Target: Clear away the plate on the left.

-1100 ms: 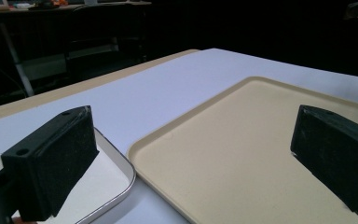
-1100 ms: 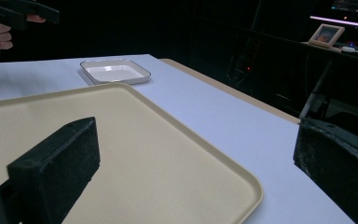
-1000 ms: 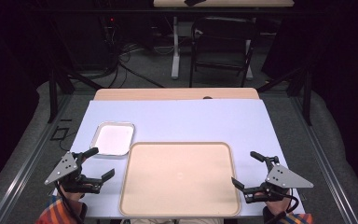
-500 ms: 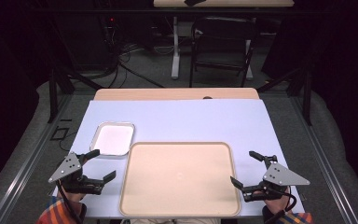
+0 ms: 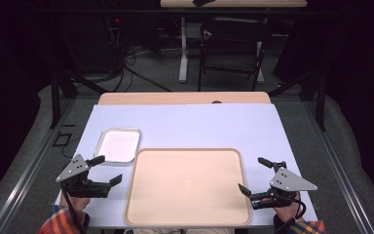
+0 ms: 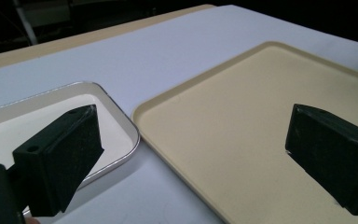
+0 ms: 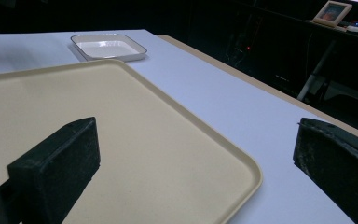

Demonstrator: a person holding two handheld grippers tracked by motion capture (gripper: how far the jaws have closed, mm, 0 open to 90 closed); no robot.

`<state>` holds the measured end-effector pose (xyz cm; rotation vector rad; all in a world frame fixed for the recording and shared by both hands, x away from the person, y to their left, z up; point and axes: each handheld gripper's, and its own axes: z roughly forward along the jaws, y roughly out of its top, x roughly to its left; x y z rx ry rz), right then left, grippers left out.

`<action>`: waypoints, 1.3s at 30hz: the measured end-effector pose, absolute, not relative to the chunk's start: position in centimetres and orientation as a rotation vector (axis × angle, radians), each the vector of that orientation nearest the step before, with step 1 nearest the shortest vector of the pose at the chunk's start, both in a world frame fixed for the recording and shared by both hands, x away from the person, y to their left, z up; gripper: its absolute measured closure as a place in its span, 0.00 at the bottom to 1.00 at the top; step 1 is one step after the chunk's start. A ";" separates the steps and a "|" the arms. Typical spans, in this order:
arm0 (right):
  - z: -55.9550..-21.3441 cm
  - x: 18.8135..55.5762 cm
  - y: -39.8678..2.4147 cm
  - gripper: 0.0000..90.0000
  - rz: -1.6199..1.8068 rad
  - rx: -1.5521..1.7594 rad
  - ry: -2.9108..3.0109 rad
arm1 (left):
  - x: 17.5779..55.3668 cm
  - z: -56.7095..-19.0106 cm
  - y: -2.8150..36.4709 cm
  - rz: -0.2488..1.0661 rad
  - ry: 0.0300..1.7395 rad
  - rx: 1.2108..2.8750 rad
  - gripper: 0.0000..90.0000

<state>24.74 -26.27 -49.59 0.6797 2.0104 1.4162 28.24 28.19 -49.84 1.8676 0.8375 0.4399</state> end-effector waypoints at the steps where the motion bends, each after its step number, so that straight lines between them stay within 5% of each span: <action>1: -49.6 24.8 -26.2 0.00 1.407 0.683 2.020 | 28.4 -49.8 28.2 0.429 0.847 1.869 0.04; 39: -50.0 25.4 -25.5 0.00 1.343 0.693 2.073 | 35.1 -50.1 31.0 0.392 1.108 1.876 0.00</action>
